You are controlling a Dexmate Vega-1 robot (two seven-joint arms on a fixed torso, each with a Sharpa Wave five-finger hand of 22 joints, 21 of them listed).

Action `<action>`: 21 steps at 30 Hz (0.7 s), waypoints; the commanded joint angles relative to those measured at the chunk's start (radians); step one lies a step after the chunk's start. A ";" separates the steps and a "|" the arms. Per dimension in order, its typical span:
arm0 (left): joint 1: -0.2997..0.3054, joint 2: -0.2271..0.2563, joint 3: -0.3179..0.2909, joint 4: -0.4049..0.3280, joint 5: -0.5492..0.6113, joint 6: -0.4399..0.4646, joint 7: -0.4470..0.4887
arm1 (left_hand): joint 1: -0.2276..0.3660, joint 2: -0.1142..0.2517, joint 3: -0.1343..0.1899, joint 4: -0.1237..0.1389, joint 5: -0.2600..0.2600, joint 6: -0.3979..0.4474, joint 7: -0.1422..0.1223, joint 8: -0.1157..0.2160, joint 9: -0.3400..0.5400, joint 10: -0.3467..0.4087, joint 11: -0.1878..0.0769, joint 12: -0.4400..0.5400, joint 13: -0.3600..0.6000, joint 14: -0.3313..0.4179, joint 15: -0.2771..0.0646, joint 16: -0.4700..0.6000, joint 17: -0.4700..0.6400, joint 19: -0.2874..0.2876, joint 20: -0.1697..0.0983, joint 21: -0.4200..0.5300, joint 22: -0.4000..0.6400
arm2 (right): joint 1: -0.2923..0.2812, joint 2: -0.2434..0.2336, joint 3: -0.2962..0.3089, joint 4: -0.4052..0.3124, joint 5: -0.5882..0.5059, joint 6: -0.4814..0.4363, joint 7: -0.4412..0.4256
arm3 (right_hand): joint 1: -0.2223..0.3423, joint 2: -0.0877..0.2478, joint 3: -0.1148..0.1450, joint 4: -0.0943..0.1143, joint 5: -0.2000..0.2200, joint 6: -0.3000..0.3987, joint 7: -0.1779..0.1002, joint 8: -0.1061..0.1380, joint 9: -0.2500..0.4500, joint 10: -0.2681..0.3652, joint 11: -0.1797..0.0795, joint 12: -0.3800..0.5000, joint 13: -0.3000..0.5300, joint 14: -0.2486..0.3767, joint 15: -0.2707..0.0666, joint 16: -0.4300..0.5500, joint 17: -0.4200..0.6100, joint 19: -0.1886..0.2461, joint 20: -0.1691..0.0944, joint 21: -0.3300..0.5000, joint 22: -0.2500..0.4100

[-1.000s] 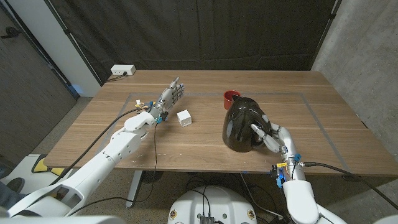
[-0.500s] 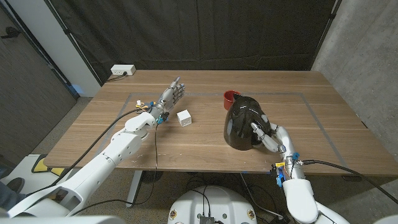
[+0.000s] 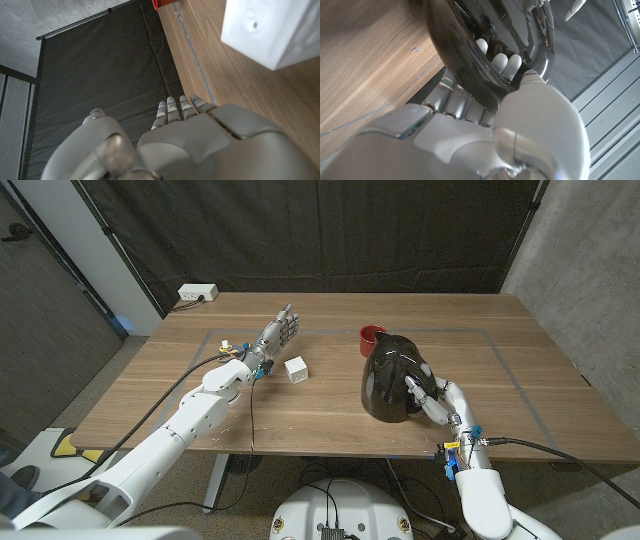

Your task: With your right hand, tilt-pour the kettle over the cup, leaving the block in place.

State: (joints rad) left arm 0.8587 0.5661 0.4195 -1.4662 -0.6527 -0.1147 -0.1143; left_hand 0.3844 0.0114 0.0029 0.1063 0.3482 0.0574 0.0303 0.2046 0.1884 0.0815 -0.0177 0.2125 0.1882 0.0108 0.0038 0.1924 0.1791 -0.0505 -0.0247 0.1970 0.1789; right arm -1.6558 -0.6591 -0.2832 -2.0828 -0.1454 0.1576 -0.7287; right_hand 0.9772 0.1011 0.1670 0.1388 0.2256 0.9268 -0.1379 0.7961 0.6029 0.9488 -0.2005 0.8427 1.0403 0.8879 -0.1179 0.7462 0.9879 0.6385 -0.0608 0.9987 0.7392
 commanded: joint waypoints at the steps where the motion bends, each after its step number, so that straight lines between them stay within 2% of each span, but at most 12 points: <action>1: 0.007 0.009 -0.007 -0.021 0.005 -0.007 0.016 | 0.001 0.003 -0.005 0.003 -0.001 0.008 0.002 0.003 0.002 0.011 0.000 -0.003 0.004 0.010 -0.002 -0.001 0.005 -0.005 0.000 0.004 0.003 | 0.003 0.005 0.019 0.027 0.023 0.079 0.002 | -0.109 0.100 0.034 0.016 0.005 0.021 -0.001 0.001 0.002 0.024 0.001 -0.001 0.002 0.013 -0.103 -0.002 0.004 0.001 -0.157 0.010 0.003; 6: 0.015 0.017 -0.012 -0.036 0.005 -0.002 0.026 | 0.001 0.004 -0.006 0.003 -0.001 0.009 0.004 0.003 0.002 0.011 0.002 -0.003 0.004 0.010 -0.002 -0.001 0.005 -0.006 0.000 0.004 0.003 | 0.009 0.015 0.021 0.036 0.025 0.091 0.004 | -0.115 0.100 0.051 0.018 0.005 0.017 0.000 0.010 0.017 0.031 0.002 0.005 0.018 0.021 -0.102 -0.002 0.008 0.002 -0.157 0.020 0.005; 21: 0.051 0.041 -0.036 -0.080 0.001 -0.007 0.061 | 0.004 0.007 -0.009 0.002 -0.003 0.010 0.004 0.001 0.002 0.011 0.001 -0.004 0.004 0.010 -0.003 -0.002 0.005 -0.005 0.001 0.004 0.003 | 0.043 0.047 0.031 0.103 0.086 0.237 0.044 | -0.137 0.096 0.090 0.020 0.002 0.012 -0.007 0.028 0.046 0.046 0.001 0.009 0.046 0.036 -0.102 -0.008 0.014 0.005 -0.156 0.043 0.007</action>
State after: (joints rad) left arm 0.8845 0.5909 0.4010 -1.5159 -0.6490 -0.1175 -0.0778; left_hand 0.3843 0.0112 0.0030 0.1063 0.3482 0.0574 0.0303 0.2046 0.1883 0.0852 -0.0140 0.2125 0.1882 0.0107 0.0037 0.1924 0.1790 -0.0504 -0.0247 0.1969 0.1789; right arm -1.6330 -0.6337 -0.2615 -2.0177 -0.1017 0.3015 -0.7142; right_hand 0.9588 0.0827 0.2339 0.1465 0.2255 0.9381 -0.1377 0.8164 0.6425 0.9832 -0.1989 0.8473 1.0816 0.9118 -0.1238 0.7389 0.9982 0.6387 -0.0608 1.0325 0.7437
